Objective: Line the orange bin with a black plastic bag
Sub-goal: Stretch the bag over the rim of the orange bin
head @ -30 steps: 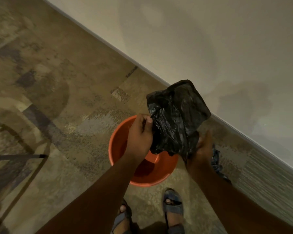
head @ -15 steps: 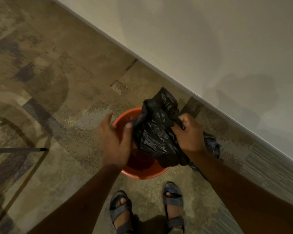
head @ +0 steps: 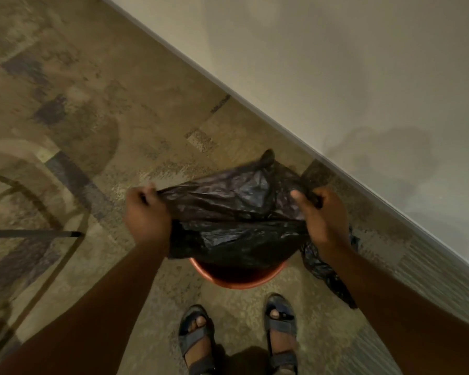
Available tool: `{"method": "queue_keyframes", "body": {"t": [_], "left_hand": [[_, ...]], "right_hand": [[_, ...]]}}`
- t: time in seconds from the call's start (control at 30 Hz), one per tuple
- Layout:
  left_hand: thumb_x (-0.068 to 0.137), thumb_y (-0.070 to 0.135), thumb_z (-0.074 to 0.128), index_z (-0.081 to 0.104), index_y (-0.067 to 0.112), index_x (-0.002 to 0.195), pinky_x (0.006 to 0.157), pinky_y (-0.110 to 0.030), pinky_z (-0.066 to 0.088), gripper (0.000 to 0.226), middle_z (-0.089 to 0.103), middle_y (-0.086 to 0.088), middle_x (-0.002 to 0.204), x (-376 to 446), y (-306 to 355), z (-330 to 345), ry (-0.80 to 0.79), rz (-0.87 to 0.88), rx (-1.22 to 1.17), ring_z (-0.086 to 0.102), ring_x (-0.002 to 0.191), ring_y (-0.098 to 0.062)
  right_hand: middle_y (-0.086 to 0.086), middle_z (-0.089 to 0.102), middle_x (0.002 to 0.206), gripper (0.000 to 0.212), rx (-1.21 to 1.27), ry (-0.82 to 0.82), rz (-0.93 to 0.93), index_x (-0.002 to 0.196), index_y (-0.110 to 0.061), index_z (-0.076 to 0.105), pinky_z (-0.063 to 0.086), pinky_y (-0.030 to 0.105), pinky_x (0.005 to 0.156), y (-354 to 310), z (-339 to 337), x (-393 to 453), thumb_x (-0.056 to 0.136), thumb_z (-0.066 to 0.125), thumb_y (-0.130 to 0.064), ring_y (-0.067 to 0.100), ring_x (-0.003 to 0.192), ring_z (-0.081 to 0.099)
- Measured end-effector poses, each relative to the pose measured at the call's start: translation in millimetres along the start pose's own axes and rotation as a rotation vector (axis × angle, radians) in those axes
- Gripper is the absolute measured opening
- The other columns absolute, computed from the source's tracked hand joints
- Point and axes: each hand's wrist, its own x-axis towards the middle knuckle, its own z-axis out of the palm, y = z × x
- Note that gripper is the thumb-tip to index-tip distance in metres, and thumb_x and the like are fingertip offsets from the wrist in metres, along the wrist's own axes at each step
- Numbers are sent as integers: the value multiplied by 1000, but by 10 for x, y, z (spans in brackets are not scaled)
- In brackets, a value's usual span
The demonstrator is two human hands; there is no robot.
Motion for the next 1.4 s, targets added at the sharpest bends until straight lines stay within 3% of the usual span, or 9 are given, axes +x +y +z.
{"method": "queue_keyframes", "body": {"t": [0.13, 0.23, 0.37, 0.6, 0.87, 0.97, 1.07, 1.23, 1.4], "left_hand": [[98, 28, 50, 50, 15, 102, 76, -38, 42, 14, 55, -11, 105, -42, -218, -178, 48, 16, 119, 55, 98, -28], [91, 25, 55, 55, 18, 111, 89, -35, 35, 22, 50, -12, 118, -239, -249, -200, -84, 526, 316, 44, 111, -27], [92, 24, 47, 62, 17, 115, 81, -33, 39, 27, 60, -7, 104, -613, -190, 14, -634, 1064, 276, 51, 97, -24], [97, 39, 44, 15, 23, 156, 88, -34, 46, 68, 55, -10, 132, -815, -813, 169, -1058, 899, 902, 57, 111, -28], [95, 64, 36, 55, 33, 129, 99, -31, 45, 50, 61, 2, 127, -915, -1148, -64, -1360, 377, 614, 58, 113, -14], [104, 43, 32, 57, 25, 132, 98, -24, 38, 41, 62, -1, 128, -977, -1081, 47, -1142, 196, 417, 55, 111, -9], [99, 25, 43, 49, 20, 140, 101, -30, 44, 42, 59, -5, 135, -922, -1093, 155, -992, 474, 590, 57, 119, -20], [85, 41, 62, -7, 35, 153, 109, -58, 33, 97, 3, -6, 161, -990, -1234, 172, -1035, 640, 980, 11, 147, -37], [81, 43, 68, 1, 30, 153, 112, -58, 31, 99, 27, -11, 156, -1046, -1464, 125, -1048, 278, 1162, 28, 143, -35]], "right_hand": [[-1, 52, 69, 36, -12, 154, 85, 81, -16, 54, 35, 31, 54, 140, -14, 3, 89, 62, -50, 13, 62, 51], [-6, 49, 65, 29, -19, 65, 22, 74, -26, 51, 34, 23, 52, 109, 81, -88, 94, 58, -45, 2, 57, 50], [4, 44, 56, 39, 16, -134, -200, 68, -14, 51, 34, 34, 50, 9, 199, -233, 101, 51, -34, 15, 50, 46], [-4, 56, 67, 31, -89, 5, -139, 80, -15, 60, 33, 32, 58, 125, 159, -233, 101, 48, -35, 12, 62, 53], [-4, 51, 82, 5, -146, 10, 72, 98, -18, 48, 35, 32, 58, 568, 23, -322, 98, 51, -14, 17, 73, 52], [8, 51, 94, 18, -206, 22, -79, 91, -13, 53, 33, 29, 63, 627, 30, -385, 90, 52, 5, 15, 76, 45], [6, 51, 103, 20, -295, -14, -178, 90, -11, 68, 33, 9, 68, 623, 55, -380, 89, 56, 5, 1, 80, 41], [19, 53, 111, 30, -536, -69, -342, 114, -4, 69, 47, 26, 66, 709, 46, -285, 87, 58, 4, 19, 85, 53], [22, 50, 125, 27, -940, -506, 91, 115, -5, 57, 49, 35, 78, 963, 12, -238, 90, 54, -16, 37, 97, 62]]}}
